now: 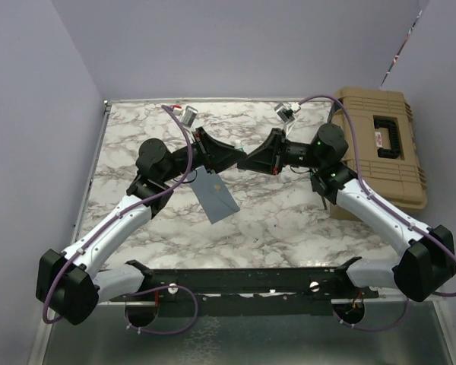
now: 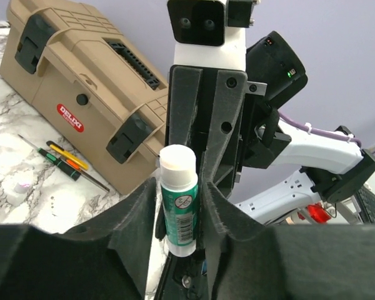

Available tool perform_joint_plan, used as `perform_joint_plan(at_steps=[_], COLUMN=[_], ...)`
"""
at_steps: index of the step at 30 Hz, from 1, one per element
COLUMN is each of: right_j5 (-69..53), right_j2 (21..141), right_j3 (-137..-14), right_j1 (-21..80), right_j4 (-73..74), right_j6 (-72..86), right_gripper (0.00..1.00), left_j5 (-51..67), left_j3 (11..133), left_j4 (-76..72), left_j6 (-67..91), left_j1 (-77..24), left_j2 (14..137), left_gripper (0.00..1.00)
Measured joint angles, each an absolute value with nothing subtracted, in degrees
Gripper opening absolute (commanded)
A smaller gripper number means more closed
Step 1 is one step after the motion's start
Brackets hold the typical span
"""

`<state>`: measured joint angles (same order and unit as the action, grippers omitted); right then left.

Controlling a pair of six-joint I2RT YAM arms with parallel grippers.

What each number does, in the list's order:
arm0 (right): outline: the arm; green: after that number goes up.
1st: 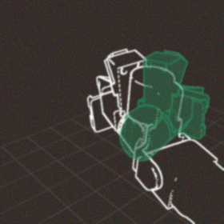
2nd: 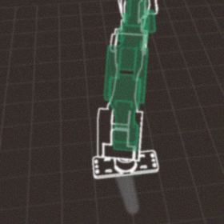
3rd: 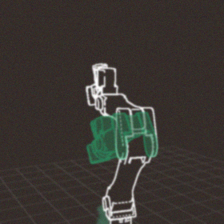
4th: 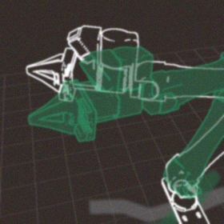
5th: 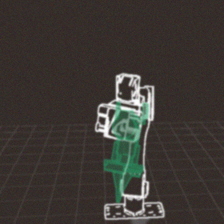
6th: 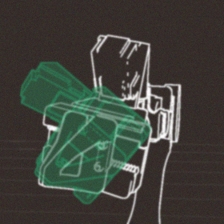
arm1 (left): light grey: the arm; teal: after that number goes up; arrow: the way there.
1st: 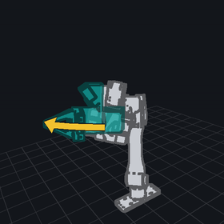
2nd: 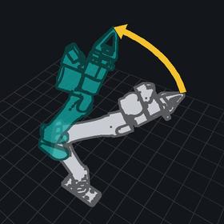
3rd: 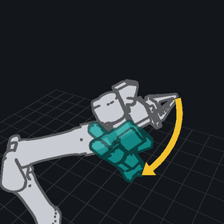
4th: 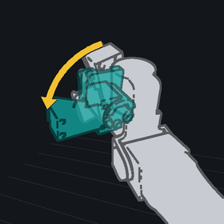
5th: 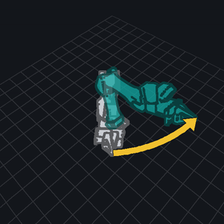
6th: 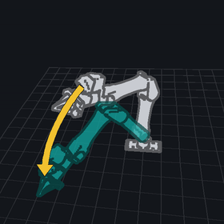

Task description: Place the letter into the envelope and seal it

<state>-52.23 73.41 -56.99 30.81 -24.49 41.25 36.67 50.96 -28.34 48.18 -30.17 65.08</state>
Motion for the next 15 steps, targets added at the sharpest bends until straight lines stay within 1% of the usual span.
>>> perform_joint_plan(at_steps=[2,3,4,7,8,10,15], right_j5=[-52.2,-52.3,-52.4,-52.4,-52.3,-52.2,-52.0], right_j2=[73.7,73.8,73.9,74.0,73.9,73.6,72.4], right_j3=[-57.0,-57.0,-57.0,-56.5,-56.2,-55.0,-49.2], right_j1=[30.8,30.8,30.8,30.8,30.8,30.9,31.1], right_j4=[-25.2,-25.7,-26.1,-27.5,-28.0,-29.2,-34.1], right_j6=[41.8,42.0,42.1,42.4,42.9,43.8,47.0], right_gripper=[0.00,0.02,0.07,0.34,0.40,0.42,0.42], left_j5=[36.8,36.8,36.8,36.8,36.7,36.4,34.3], left_j3=[51.0,51.0,50.9,50.9,50.9,50.8,50.8], left_j4=[-28.6,-28.7,-29.0,-29.6,-29.6,-29.5,-30.9], left_j6=[48.5,48.6,48.9,49.2,49.2,49.3,50.9], left_j1=[-30.5,-30.7,-30.8,-30.8,-30.9,-30.9,-31.2], left_j2=[65.1,65.1,65.1,65.1,65.1,65.1,65.1], left_gripper=[0.04,0.00,0.00,0.00,0.00,0.00,0.00])
